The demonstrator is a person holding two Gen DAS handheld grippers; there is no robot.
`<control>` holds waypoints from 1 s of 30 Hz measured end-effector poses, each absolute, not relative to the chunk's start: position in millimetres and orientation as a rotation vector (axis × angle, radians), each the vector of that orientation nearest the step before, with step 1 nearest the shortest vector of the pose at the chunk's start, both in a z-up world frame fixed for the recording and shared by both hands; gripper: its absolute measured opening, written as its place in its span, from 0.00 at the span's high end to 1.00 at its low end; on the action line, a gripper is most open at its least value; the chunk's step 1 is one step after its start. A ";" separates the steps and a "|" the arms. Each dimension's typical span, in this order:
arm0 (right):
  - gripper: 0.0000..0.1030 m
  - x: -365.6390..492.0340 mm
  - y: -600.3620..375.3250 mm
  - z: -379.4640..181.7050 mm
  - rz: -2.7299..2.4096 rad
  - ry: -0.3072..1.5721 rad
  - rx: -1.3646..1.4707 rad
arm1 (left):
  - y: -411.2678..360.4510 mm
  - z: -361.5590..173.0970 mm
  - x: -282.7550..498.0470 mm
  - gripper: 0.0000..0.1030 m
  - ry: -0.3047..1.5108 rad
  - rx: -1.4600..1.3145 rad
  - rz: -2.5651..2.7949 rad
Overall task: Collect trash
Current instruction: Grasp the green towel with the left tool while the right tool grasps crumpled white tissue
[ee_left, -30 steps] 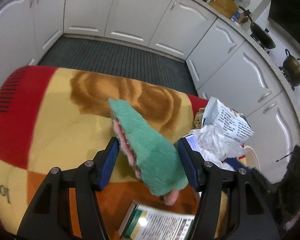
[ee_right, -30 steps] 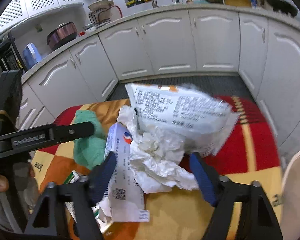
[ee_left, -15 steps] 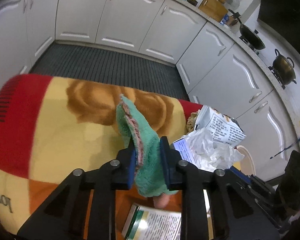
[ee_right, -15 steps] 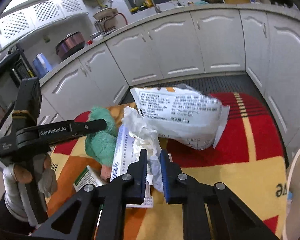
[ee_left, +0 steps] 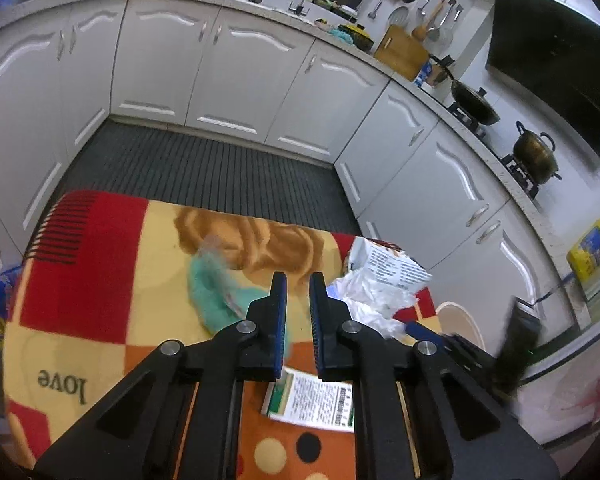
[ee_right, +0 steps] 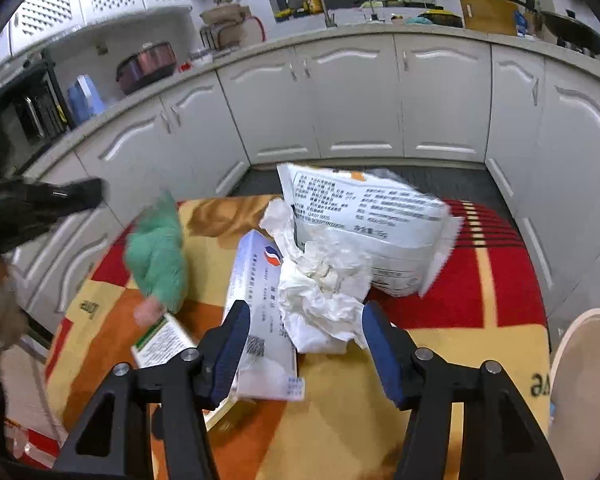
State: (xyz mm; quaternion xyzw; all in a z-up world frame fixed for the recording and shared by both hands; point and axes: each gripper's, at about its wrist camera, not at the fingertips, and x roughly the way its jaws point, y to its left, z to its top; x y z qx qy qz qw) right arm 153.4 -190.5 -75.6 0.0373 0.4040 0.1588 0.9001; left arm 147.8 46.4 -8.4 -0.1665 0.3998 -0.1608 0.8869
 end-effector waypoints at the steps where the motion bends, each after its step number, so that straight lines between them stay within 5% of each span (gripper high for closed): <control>1: 0.46 160.5 -187.9 -80.5 0.320 0.851 0.084 | 45.6 -6.9 144.6 0.92 0.835 -0.337 -0.337; 5: 0.55 183.5 -183.2 -98.5 0.299 0.891 0.142 | 46.6 -17.2 141.2 0.90 0.853 -0.329 -0.308; 7: 0.66 188.2 -185.7 -105.7 0.300 0.905 0.167 | 48.5 -29.0 145.4 0.77 0.881 -0.337 -0.281; 9: 0.75 185.6 -188.5 -107.1 0.310 0.913 0.167 | 47.3 -42.9 152.1 0.44 0.910 -0.349 -0.272; 10: 0.81 181.3 -189.9 -104.7 0.317 0.908 0.153 | 46.2 -50.6 156.3 0.41 0.918 -0.361 -0.269; 22: 0.87 113.7 -220.8 -54.9 0.368 0.806 0.188 | 13.0 -115.6 208.5 0.38 1.028 -0.418 -0.172; 26: 0.87 99.7 -226.1 -51.0 0.370 0.793 0.187 | 12.9 -112.7 204.7 0.52 1.027 -0.400 -0.205; 30: 0.88 102.5 -229.2 -53.9 0.359 0.793 0.186 | 22.8 -98.1 192.8 0.56 1.010 -0.433 -0.219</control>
